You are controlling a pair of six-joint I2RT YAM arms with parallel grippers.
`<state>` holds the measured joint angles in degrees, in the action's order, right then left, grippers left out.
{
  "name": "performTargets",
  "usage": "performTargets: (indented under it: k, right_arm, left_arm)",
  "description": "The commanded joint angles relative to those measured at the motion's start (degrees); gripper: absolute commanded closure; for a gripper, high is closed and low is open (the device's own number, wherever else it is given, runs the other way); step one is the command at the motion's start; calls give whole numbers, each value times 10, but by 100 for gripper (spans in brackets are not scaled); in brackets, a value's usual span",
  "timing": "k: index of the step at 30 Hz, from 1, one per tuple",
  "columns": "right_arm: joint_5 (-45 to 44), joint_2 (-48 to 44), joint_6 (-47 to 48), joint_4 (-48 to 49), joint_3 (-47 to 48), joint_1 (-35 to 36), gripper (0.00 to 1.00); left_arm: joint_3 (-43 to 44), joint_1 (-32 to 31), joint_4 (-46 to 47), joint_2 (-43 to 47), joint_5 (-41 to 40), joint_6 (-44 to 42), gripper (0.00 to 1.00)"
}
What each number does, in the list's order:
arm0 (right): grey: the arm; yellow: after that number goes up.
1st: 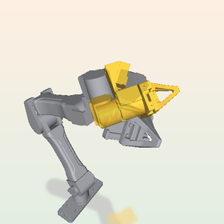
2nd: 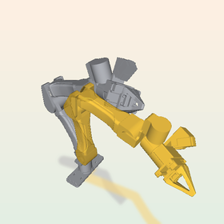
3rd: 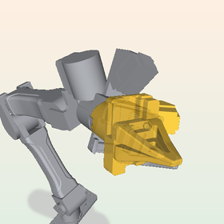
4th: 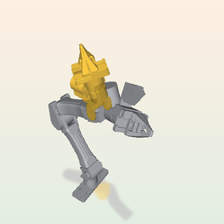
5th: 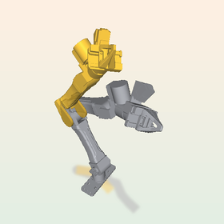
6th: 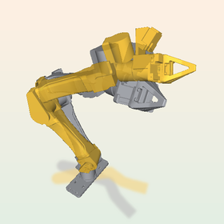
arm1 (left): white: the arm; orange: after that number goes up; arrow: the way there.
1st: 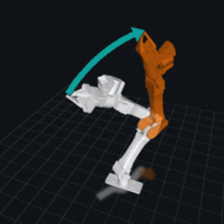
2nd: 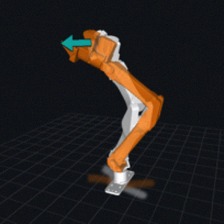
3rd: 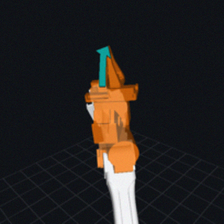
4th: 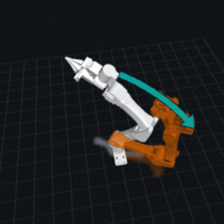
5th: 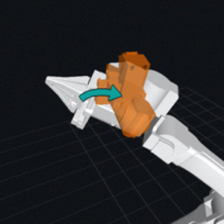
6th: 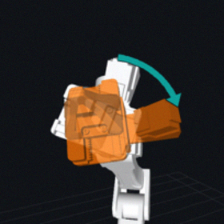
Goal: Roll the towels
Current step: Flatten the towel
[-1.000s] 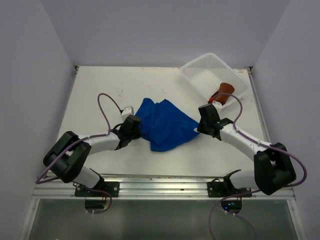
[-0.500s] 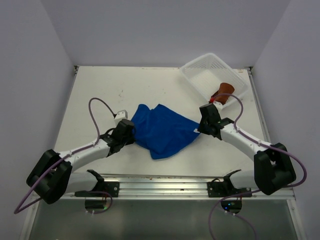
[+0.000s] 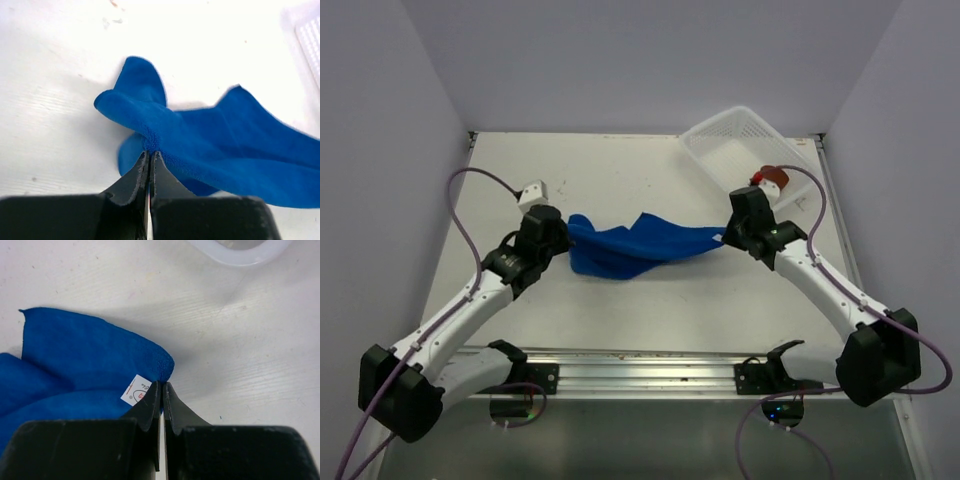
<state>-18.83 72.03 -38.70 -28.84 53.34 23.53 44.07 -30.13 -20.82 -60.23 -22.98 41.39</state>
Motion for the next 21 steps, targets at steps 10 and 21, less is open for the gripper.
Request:
performTargets:
  k: [10,21]
  right_arm:
    - [-57,-36,-23,-98,86,-23,100]
    - [-31,-70,-30,-78,50,-25,100]
  left_arm:
    - [44,213,-27,6,114,-132,91]
    - [36,286,10,-6,174,-130,100]
